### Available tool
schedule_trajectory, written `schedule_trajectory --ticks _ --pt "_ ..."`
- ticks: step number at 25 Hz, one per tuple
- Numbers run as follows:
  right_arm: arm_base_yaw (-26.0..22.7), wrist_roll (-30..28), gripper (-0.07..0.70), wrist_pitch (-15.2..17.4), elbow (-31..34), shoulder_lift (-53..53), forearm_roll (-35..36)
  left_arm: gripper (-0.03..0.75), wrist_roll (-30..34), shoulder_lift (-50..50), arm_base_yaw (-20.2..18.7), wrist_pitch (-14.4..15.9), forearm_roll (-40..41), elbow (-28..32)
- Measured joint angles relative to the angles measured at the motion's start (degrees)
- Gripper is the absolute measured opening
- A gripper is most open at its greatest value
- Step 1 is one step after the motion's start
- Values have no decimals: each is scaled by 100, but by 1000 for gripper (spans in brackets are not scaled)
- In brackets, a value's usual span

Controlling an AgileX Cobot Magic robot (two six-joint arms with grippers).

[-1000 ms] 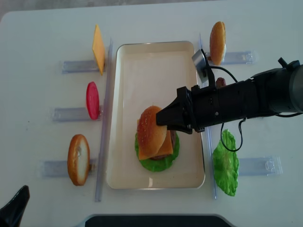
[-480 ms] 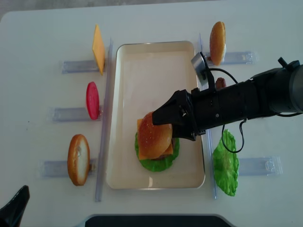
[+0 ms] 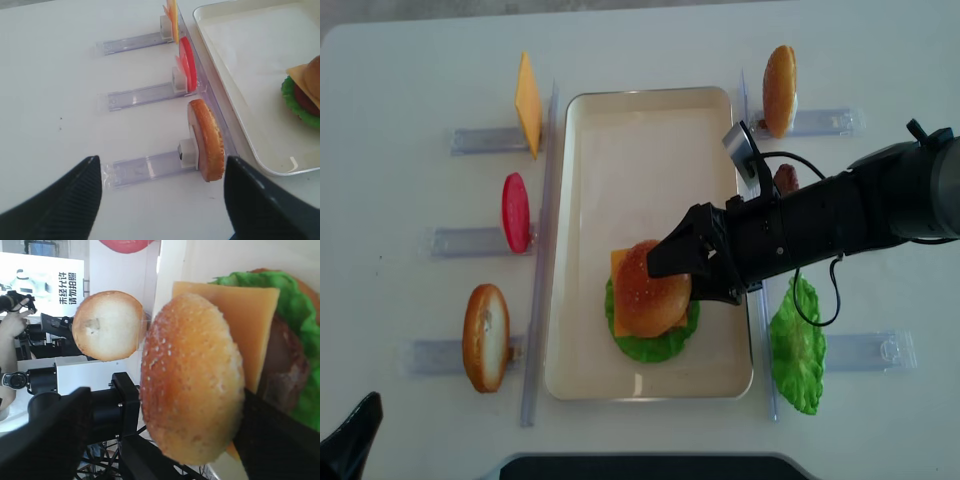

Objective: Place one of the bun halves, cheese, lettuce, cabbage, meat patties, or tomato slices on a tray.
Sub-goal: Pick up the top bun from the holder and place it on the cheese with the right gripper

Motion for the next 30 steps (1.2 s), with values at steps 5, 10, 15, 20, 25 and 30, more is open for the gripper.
schedule_trajectory --ticks 5,10,15,20,25,30 --pt "0 119 533 -105 -14 -5 -163 580 0 0 0 0 0 0" --pt "0 131 533 -94 -31 -9 -228 580 0 0 0 0 0 0" --pt "56 181 533 -208 -45 -237 -414 580 0 0 0 0 0 0" --pt "179 720 533 -394 -329 -586 -959 580 0 0 0 0 0 0" --pt "280 1570 533 -621 -663 -633 -1924 580 0 0 0 0 0 0" --pt "283 2033 533 -741 -747 -655 -2496 580 0 0 0 0 0 0"
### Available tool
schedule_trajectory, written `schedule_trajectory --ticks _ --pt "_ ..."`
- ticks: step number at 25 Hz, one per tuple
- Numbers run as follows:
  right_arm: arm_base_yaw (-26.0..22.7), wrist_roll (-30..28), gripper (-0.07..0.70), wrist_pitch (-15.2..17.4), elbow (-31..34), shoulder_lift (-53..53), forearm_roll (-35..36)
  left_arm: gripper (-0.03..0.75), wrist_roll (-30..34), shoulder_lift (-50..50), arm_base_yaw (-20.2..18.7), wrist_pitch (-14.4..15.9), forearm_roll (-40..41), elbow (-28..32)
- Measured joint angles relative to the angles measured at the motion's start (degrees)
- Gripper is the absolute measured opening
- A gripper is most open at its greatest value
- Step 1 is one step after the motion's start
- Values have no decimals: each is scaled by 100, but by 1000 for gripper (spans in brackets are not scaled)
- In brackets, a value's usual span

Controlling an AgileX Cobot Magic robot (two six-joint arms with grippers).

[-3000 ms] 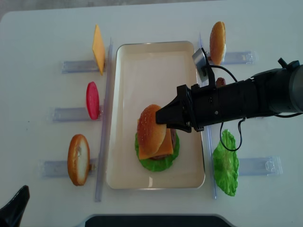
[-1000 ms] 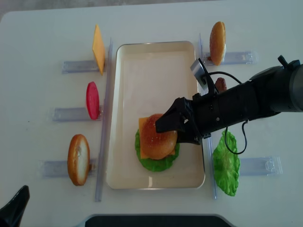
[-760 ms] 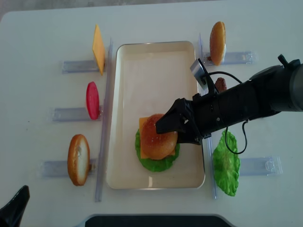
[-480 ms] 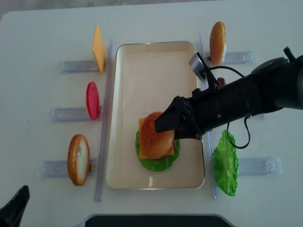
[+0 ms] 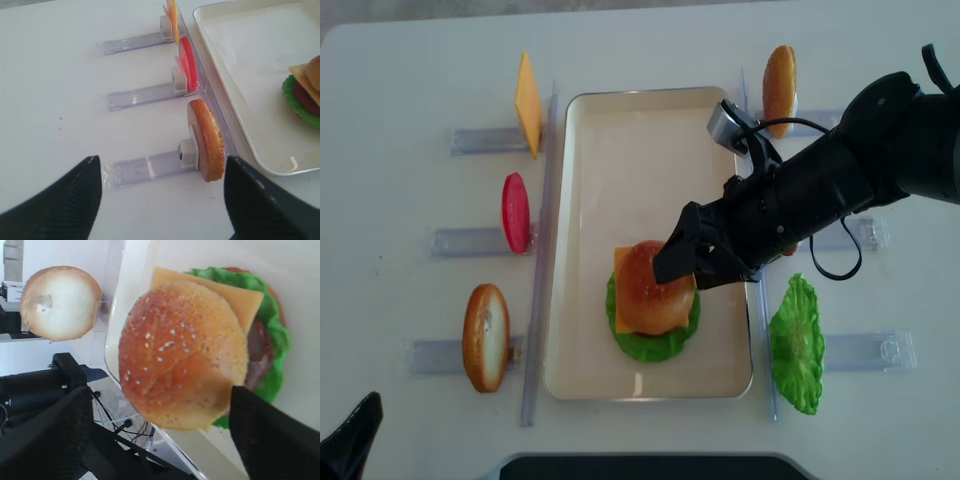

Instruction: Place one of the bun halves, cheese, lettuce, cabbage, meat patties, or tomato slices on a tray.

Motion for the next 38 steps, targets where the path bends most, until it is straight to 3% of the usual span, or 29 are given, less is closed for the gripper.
schedule_trajectory --ticks 4,8,13,20,26,33,38 --pt "0 343 533 -76 -67 -141 -505 580 0 0 0 0 0 0" --pt "71 1052 533 -39 -415 -261 -1380 580 0 0 0 0 0 0" --pt "347 2104 533 273 -1204 -371 -2575 580 0 0 0 0 0 0" --pt "562 3926 533 796 -2729 -372 -5128 580 0 0 0 0 0 0" --pt "562 5077 533 1255 -3848 -372 -7319 580 0 0 0 0 0 0" --pt "126 5403 533 1528 -4382 -372 -7728 580 0 0 0 0 0 0" --pt "-606 5421 533 1976 -4386 -372 -7809 580 0 0 0 0 0 0"
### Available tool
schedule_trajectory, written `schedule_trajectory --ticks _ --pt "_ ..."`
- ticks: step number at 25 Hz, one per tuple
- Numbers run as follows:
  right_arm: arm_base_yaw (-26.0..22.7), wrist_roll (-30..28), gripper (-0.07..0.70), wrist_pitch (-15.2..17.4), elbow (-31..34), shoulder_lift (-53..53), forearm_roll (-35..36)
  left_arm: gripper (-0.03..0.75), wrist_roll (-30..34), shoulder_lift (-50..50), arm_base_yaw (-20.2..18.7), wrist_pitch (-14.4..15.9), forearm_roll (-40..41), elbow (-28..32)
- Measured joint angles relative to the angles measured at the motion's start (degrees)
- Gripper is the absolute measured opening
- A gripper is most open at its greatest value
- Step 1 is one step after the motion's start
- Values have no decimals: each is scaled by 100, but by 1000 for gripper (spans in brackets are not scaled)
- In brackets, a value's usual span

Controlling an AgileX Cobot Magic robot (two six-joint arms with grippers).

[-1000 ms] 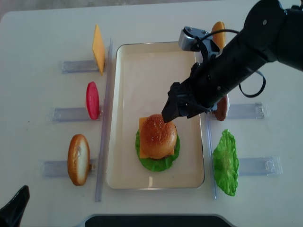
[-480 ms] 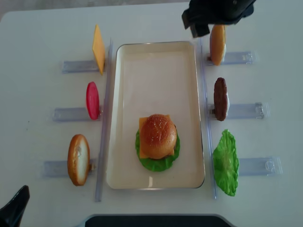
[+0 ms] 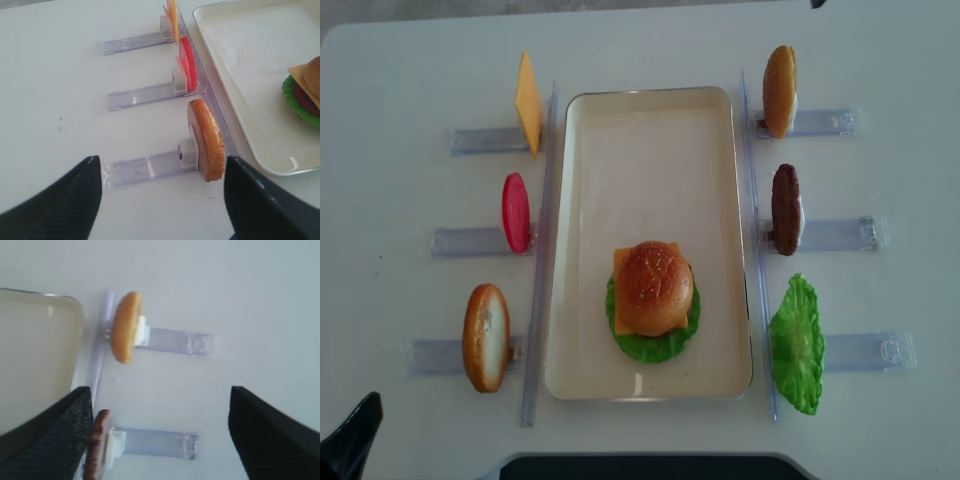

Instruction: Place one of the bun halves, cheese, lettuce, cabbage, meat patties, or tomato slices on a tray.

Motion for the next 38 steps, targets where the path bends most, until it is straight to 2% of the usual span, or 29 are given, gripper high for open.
schedule_trajectory --ticks 8,14,24,29,38 --pt "-1746 -39 533 36 0 0 -90 580 0 0 0 0 0 0" --pt "-2592 -188 533 48 0 0 -90 580 0 0 0 0 0 0" --pt "-2739 -399 533 59 18 -93 -64 580 0 0 0 0 0 0" --pt "-2726 -482 533 59 219 -839 112 580 0 0 0 0 0 0" --pt "-2707 -682 533 72 1778 -3017 127 580 0 0 0 0 0 0"
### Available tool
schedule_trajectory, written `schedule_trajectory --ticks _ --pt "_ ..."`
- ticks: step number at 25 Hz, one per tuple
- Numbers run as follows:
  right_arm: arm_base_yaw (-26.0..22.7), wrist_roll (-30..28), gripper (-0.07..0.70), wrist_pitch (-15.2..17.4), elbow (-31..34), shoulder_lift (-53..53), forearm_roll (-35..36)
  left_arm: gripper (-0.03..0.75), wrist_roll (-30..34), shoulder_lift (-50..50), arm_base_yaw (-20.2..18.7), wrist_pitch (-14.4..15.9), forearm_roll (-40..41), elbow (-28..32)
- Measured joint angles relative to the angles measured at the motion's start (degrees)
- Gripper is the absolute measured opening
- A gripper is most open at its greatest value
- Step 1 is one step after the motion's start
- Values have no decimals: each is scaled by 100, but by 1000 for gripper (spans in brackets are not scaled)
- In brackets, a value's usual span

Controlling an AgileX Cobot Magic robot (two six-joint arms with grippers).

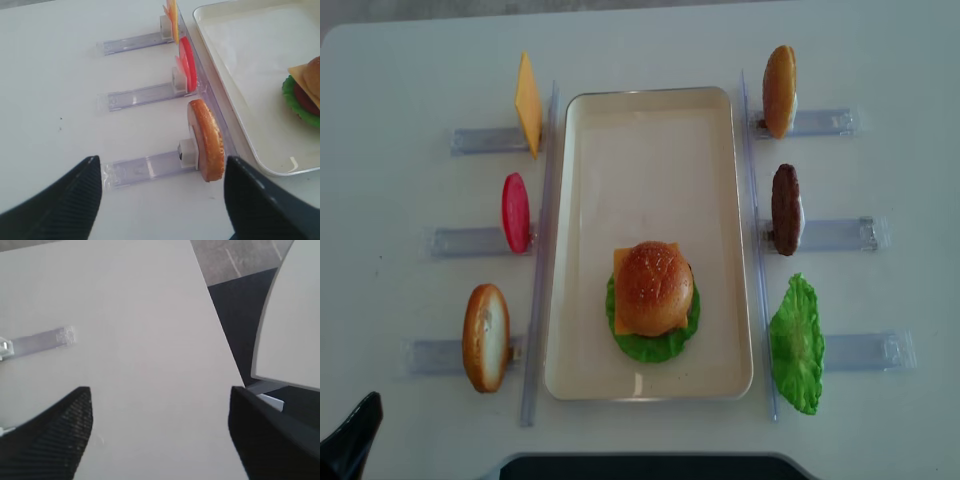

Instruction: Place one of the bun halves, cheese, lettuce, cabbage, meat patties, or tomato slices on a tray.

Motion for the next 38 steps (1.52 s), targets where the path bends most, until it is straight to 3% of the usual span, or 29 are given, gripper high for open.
schedule_trajectory --ticks 7,17,30,38 --pt "0 -13 533 13 997 -1942 -25 580 0 0 0 0 0 0" --pt "0 -13 533 -4 2558 -3922 94 580 0 0 0 0 0 0" --pt "0 -237 533 -547 4033 -5906 481 580 0 0 0 0 0 0" --pt "0 -274 533 -849 4543 -6443 669 580 0 0 0 0 0 0"
